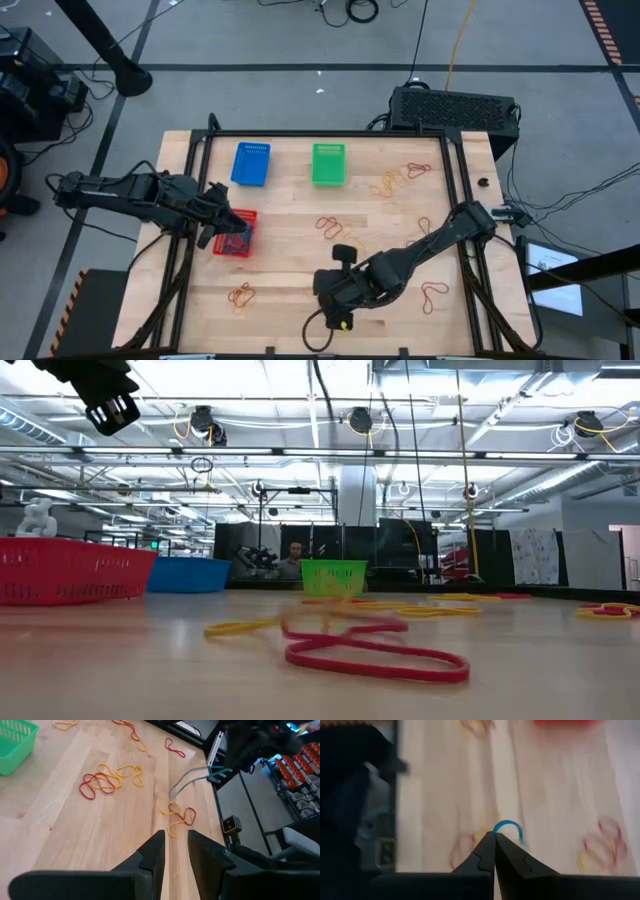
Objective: Sort rubber bands into baskets
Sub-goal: Put the blue rubber band into the red basket
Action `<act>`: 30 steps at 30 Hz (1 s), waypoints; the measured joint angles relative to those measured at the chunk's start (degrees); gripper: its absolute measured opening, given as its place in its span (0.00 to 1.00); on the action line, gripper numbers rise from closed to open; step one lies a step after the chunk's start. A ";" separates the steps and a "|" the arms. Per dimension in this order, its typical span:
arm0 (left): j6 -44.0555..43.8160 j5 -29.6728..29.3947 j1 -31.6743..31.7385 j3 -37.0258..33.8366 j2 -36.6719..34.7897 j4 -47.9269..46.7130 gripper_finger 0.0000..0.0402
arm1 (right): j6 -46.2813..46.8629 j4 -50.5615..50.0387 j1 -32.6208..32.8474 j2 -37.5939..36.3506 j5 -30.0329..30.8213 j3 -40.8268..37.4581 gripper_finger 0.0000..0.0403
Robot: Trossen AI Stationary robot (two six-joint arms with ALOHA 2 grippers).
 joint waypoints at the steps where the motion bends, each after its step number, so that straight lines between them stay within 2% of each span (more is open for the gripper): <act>1: 0.00 0.01 0.00 0.00 0.01 -0.10 0.22 | -1.95 2.24 -0.04 -0.46 0.21 0.00 0.00; 8: -0.02 0.02 0.00 0.02 -0.05 -0.03 0.22 | -16.32 17.06 -2.57 -1.28 1.18 0.04 0.00; 13: -0.01 0.00 0.00 0.02 -1.19 0.14 0.22 | -25.05 26.48 -7.22 0.73 0.60 0.04 0.00; 17: 0.06 -5.38 0.17 0.07 -2.17 -0.49 0.22 | -29.82 33.80 -11.39 3.16 -3.99 0.04 0.00; 23: 6.10 -12.49 0.21 3.82 -2.61 -11.86 0.22 | -35.07 48.19 -17.16 8.43 -9.70 0.04 0.00; 30: 6.21 -16.58 0.19 12.05 -2.61 -25.69 0.22 | -34.86 64.50 -23.13 14.79 -15.60 0.07 0.00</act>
